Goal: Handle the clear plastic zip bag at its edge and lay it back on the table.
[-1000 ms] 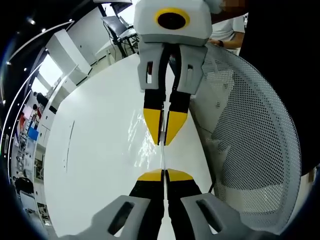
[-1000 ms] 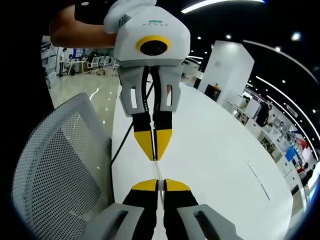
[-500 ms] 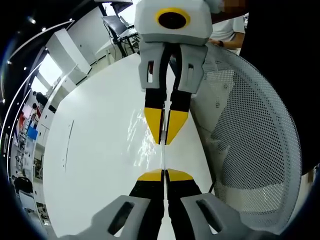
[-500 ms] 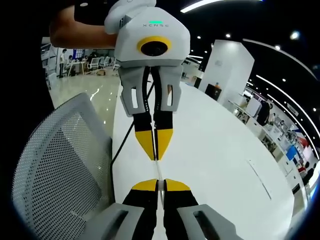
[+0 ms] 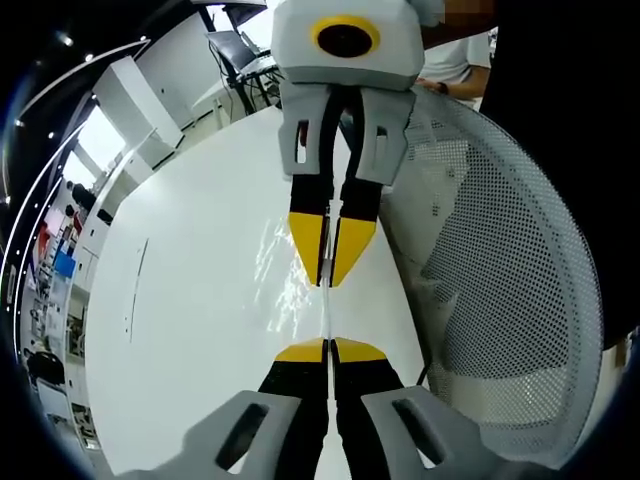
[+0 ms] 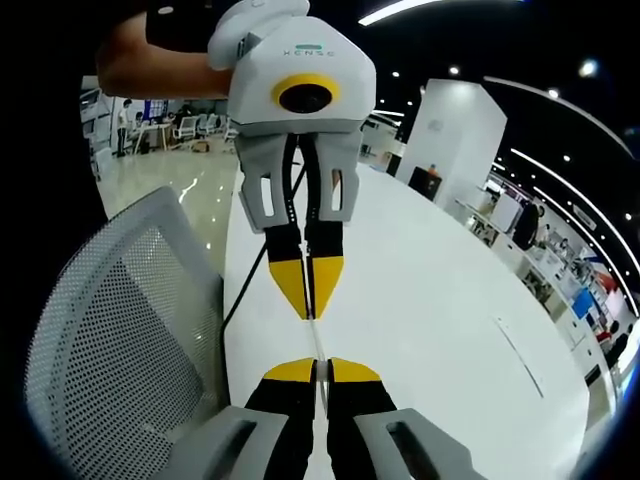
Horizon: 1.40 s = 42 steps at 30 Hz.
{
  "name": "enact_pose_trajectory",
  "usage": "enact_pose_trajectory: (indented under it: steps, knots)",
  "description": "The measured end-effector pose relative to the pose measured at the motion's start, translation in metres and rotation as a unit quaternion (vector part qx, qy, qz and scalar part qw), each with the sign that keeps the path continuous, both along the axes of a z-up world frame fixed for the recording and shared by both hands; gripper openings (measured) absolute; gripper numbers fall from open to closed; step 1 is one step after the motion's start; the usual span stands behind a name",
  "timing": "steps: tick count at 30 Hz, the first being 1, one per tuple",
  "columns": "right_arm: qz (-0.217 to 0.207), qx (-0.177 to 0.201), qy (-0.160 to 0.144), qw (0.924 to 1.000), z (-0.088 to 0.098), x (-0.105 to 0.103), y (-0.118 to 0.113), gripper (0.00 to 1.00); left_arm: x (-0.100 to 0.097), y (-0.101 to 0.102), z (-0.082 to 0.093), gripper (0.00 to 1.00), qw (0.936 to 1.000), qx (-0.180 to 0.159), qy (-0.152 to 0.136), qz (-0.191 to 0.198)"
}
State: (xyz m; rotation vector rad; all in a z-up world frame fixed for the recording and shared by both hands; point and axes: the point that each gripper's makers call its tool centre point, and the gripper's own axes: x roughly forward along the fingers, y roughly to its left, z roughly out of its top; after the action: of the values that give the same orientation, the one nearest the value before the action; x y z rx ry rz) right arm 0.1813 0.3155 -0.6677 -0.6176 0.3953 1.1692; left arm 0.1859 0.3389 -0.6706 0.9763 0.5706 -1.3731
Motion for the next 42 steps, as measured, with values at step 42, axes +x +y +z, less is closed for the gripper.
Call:
enact_pose_trajectory:
  steps: [42]
  knots:
    - [0.01,-0.009,-0.002,0.9999,-0.0004,-0.0015,-0.0002,0.0,0.0053,0.0083,0.002,0.0,0.9998,-0.002,0.001,0.02]
